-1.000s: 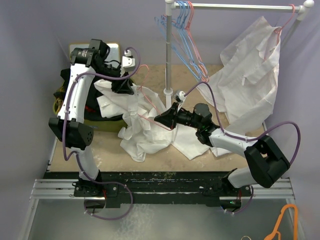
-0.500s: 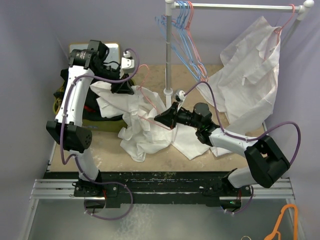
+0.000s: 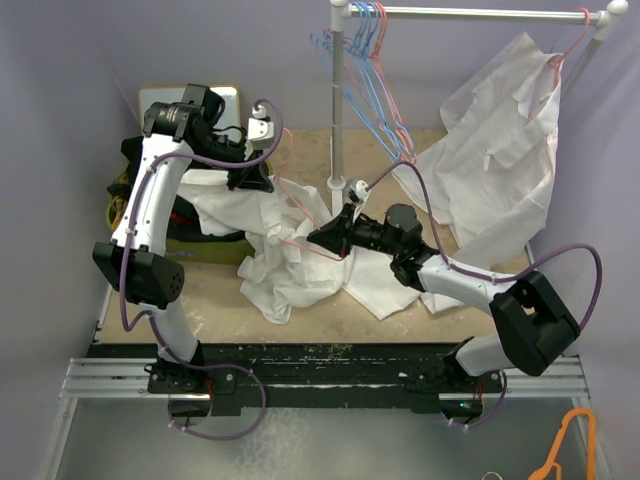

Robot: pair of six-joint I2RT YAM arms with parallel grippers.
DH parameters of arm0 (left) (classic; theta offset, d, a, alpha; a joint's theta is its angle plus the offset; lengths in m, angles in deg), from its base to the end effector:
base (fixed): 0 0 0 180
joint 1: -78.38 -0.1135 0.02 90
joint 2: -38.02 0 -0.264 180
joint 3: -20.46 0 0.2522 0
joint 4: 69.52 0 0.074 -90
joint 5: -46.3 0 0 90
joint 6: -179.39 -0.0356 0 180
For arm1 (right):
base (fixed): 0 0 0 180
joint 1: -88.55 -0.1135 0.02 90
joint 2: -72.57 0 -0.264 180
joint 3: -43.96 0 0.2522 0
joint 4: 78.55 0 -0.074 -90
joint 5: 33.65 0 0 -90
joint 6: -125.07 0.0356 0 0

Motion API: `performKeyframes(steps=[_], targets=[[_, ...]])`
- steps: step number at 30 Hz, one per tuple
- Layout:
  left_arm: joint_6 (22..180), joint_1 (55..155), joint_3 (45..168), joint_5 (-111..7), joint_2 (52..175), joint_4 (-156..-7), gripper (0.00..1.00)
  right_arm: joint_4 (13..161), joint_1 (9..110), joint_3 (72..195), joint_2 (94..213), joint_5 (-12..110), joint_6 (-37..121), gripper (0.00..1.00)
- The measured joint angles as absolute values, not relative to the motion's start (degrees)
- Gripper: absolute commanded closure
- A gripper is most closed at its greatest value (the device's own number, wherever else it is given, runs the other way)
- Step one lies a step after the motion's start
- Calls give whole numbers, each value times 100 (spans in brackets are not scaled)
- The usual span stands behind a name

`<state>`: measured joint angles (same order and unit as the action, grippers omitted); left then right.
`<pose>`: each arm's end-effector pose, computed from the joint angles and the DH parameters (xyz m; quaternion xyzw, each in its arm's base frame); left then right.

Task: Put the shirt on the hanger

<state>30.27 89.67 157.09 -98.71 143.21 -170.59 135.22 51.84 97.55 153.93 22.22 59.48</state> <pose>0.3250 -0.0946 0.4113 0.5700 0.6662 -0.3519 0.3276 0.2337 0.1992 0.2678 -0.2854 0.6126 0.5303 0.5119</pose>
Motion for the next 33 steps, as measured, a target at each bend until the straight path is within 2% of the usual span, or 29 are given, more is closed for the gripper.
performKeyframes(steps=[1, 3, 5, 8, 14, 15, 16, 17, 21, 27, 33], targets=[[3115, 8973, 15683, -9877, 14303, -16994, 100, 13493, 5186, 9766, 15393, 2218, 5950, 88], [3314, 8975, 15486, -9884, 14185, -16760, 100, 13447, 5190, 9773, 15343, 2233, 5970, 81], [3742, 8991, 14953, -9825, 13816, -16305, 100, 13432, 5199, 9760, 15187, 2268, 6024, 63], [4317, 9209, 14334, -9619, 13149, -15785, 100, 13417, 5201, 9762, 14726, 2279, 6085, 47], [5047, 9563, 14028, -9401, 12035, -15398, 100, 13419, 5201, 9788, 13939, 2252, 6103, 31], [5134, 9502, 13934, -9390, 11877, -15370, 100, 13412, 5201, 9788, 13880, 2252, 6105, 23], [5198, 9417, 13844, -9392, 11744, -15365, 100, 13393, 5201, 9786, 13848, 2246, 6105, 4], [5250, 9336, 13772, -9386, 11650, -15365, 100, 13360, 5201, 9784, 13817, 2239, 6127, 0], [5445, 9109, 13558, -9268, 11436, -15365, 100, 12899, 5201, 9727, 13461, 2436, 6103, 1], [5904, 8875, 13558, -8929, 11097, -15147, 100, 11557, 5197, 9694, 11852, 3662, 5744, 0], [6085, 8527, 13742, -9226, 10762, -15228, 100, 11393, 5208, 8883, 10899, 4051, 5889, 7]])
